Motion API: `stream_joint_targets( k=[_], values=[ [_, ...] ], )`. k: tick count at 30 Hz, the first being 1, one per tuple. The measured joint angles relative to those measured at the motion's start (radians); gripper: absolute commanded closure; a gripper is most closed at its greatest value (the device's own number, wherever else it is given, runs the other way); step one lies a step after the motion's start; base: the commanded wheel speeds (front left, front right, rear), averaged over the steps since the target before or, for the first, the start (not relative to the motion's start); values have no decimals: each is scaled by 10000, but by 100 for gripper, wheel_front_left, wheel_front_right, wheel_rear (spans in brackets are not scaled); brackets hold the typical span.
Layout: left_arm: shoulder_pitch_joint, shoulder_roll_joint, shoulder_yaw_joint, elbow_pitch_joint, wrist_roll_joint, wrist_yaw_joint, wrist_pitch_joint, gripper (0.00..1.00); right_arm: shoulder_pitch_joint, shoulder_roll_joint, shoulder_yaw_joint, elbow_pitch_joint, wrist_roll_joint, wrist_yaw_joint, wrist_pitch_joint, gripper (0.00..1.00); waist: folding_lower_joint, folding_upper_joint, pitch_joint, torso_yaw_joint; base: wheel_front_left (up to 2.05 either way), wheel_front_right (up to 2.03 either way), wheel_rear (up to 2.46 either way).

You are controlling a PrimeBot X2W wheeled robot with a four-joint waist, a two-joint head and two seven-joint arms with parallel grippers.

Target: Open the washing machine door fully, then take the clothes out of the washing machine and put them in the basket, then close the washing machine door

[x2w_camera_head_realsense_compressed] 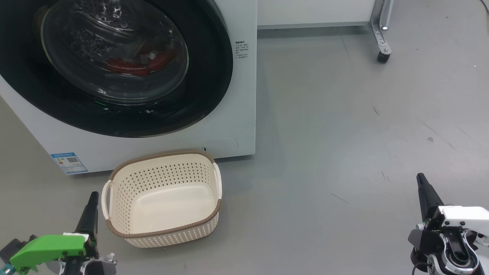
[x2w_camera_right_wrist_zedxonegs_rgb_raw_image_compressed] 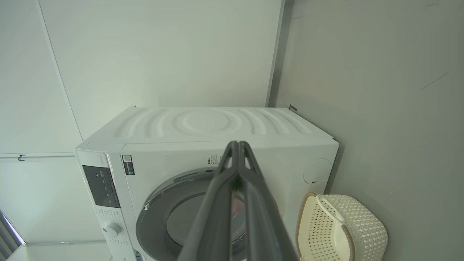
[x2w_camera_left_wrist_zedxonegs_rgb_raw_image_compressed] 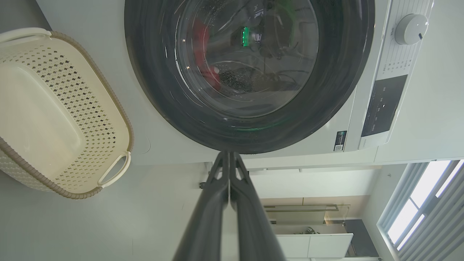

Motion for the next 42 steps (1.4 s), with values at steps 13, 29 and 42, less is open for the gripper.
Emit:
stream_joint_targets(
  k=[13, 29, 42],
  values=[
    [0, 0, -2, -2, 0, 0, 0, 100, 0, 0, 0, -2, 0, 0, 0, 100, 0, 0, 0, 0, 0, 0, 0],
    [578, -322, -58, 650, 31, 12, -67, 0, 600, 316, 148, 596, -130, -10, -19, 0, 0, 0, 26, 5, 0, 0, 0],
    [455, -165, -284, 483, 514, 12, -441, 0, 296, 100, 600, 531, -945, -10, -437, 0, 0, 0, 77, 12, 0, 0, 0]
  ],
)
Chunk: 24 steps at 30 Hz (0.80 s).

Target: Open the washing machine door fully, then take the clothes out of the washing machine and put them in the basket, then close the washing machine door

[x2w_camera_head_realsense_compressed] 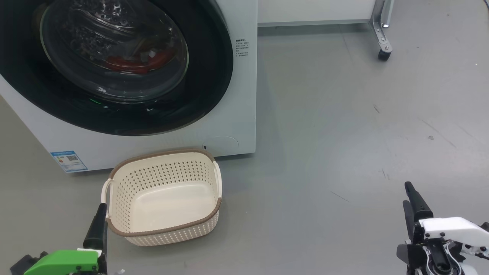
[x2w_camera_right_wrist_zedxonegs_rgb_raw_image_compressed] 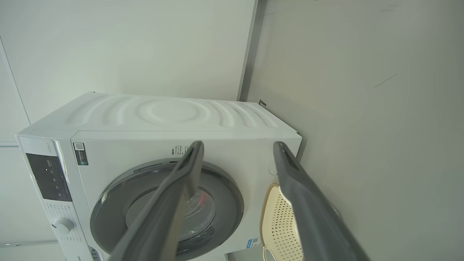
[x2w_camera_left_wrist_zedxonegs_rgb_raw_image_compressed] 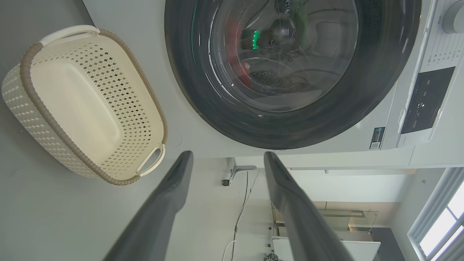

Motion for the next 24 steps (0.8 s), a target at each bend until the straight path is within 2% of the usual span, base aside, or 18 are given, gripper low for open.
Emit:
stream_joint_targets(
  k=[14, 24],
  values=[
    [-134, 414, -472, -29, 968, 0, -639, 0, -427, -339, 685, 46, -1198, 2, -596, 0, 0, 0, 59, -4, 0, 0, 0],
    [-237, 709, -848, 173, 2057, -2, -1060, 0, -784, -663, 1369, 320, -2449, 2, -995, 0, 0, 0, 77, 0, 0, 0, 0]
  ],
)
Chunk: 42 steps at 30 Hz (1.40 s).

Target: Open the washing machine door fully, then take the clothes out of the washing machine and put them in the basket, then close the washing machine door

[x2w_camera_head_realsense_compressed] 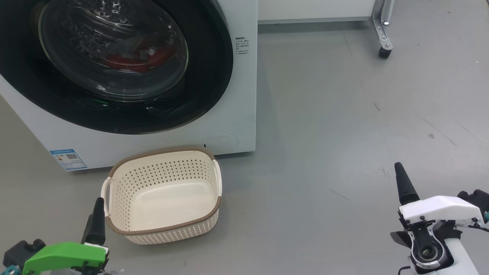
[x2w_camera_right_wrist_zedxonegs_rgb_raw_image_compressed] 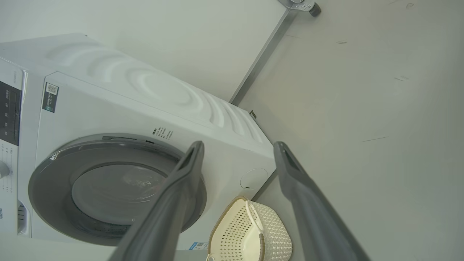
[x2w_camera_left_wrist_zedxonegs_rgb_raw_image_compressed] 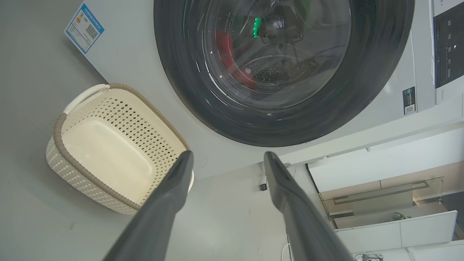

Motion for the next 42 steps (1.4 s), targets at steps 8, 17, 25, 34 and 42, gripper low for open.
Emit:
stream_joint_targets(
  k=[8, 17, 25, 34, 42],
  values=[
    [-224, 280, -301, 176, 989, -4, -291, 0, -337, -209, 516, 276, -1114, 2, -261, 0, 0, 0, 9, 2, 0, 0, 0],
    [-267, 347, -138, 247, 2382, -4, -606, 0, -756, -451, 1149, 566, -2428, -4, -598, 0, 0, 0, 29, 14, 0, 0, 0],
    [-384, 395, -128, 263, 3695, -6, -876, 0, -1087, -640, 1682, 878, -3542, -98, -890, 0, 0, 0, 40, 31, 0, 0, 0],
    [-435, 414, -205, 349, 5154, -6, -1189, 0, -1453, -723, 2219, 1185, -4706, -105, -1220, 0, 0, 0, 57, 32, 0, 0, 0],
    [-437, 424, -502, 522, 6383, -8, -1421, 0, -1663, -817, 2809, 1689, -5586, -104, -1480, 0, 0, 0, 39, 27, 0, 0, 0]
  ],
)
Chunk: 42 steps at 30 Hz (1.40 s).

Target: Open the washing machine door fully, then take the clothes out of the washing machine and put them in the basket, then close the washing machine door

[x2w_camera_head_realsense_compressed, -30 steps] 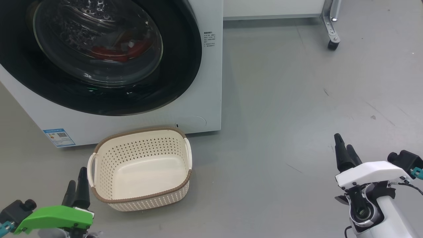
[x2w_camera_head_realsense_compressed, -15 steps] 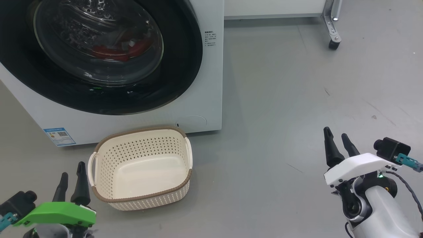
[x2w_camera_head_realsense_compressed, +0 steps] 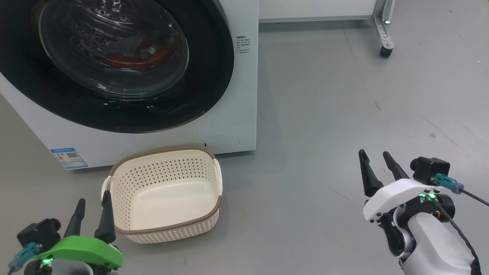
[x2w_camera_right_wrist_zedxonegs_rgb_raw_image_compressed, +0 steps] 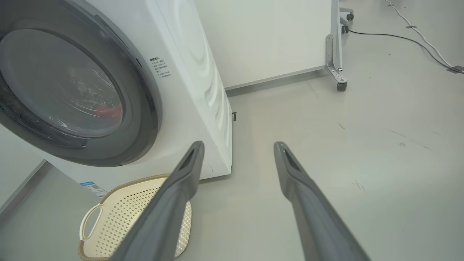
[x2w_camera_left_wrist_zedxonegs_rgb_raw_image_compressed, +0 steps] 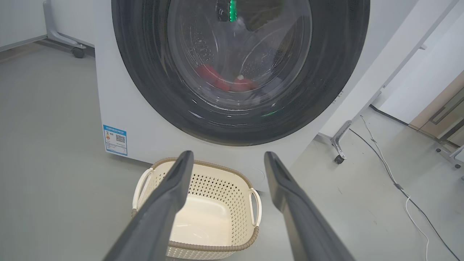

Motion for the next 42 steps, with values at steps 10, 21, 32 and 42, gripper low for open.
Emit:
stream_joint_targets(
  k=[10, 21, 32, 42],
  values=[
    [-19, 50, -230, 169, 1415, -2, -384, 0, -415, -132, 612, 491, -1118, 2, -355, 0, 0, 0, -39, 0, 0, 0, 0],
    [-40, 75, -291, 355, 2974, -13, -775, 0, -971, -286, 1256, 1131, -2332, 12, -738, 0, 0, 0, -40, -9, 0, 0, 0],
    [-85, 54, -109, 362, 3147, -58, -775, 0, -1035, -280, 1103, 1244, -2360, 10, -740, 0, 0, 0, -30, -27, 0, 0, 0],
    [-88, -19, 443, 360, 3237, -58, -775, 0, -1132, -247, 658, 1246, -2360, -174, -740, 0, 0, 0, -5, -48, 0, 0, 0]
  ],
)
